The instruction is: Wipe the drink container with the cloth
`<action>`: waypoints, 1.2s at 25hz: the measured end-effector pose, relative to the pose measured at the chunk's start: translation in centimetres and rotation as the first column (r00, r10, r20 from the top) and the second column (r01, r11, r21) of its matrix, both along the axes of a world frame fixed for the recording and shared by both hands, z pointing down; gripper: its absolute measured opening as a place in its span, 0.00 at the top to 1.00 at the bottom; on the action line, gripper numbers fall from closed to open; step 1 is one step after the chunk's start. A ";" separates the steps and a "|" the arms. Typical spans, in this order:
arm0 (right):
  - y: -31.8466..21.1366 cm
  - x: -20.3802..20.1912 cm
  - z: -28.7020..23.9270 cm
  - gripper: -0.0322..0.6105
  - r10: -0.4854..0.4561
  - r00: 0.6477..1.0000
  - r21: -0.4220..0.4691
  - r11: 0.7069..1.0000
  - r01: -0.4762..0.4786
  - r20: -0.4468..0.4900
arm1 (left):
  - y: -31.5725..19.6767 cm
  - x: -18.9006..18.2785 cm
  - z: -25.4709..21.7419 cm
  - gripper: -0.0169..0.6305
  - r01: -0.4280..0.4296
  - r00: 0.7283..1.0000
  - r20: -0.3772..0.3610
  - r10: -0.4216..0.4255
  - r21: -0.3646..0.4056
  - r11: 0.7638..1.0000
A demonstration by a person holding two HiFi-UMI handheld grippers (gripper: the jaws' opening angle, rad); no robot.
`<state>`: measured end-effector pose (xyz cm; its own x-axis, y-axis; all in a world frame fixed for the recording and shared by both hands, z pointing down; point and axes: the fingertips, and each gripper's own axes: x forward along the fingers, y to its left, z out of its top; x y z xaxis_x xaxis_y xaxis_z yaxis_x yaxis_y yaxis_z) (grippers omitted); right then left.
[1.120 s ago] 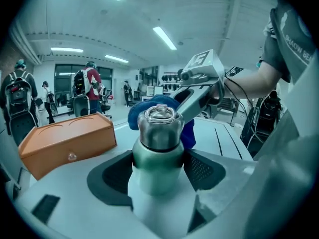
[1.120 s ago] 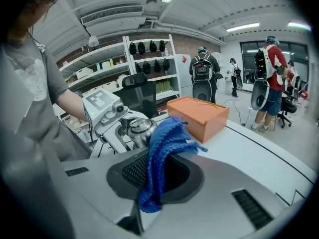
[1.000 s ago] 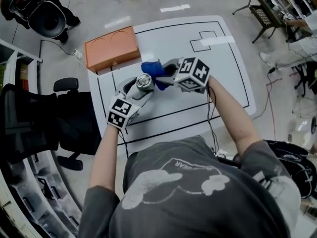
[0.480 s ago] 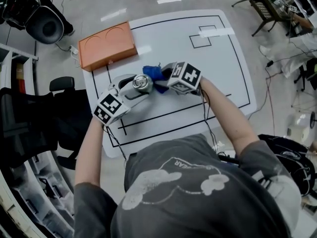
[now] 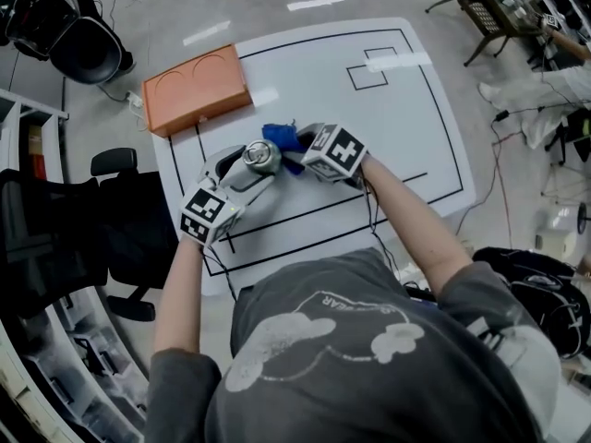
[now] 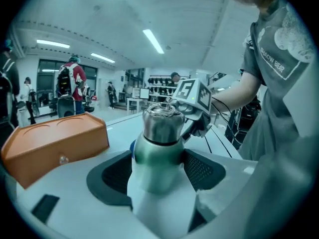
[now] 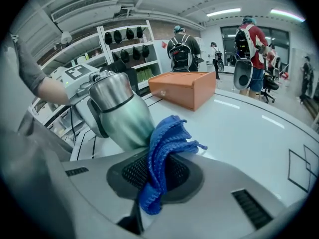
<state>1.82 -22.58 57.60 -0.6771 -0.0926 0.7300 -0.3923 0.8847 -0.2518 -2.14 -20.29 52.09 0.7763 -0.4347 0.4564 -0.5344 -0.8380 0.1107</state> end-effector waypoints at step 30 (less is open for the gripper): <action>-1.1 4.3 -8.5 0.88 0.107 0.993 0.210 0.971 -0.117 0.059 | -1.5 0.5 0.5 0.39 0.744 0.667 0.075 -0.741 -0.023 0.668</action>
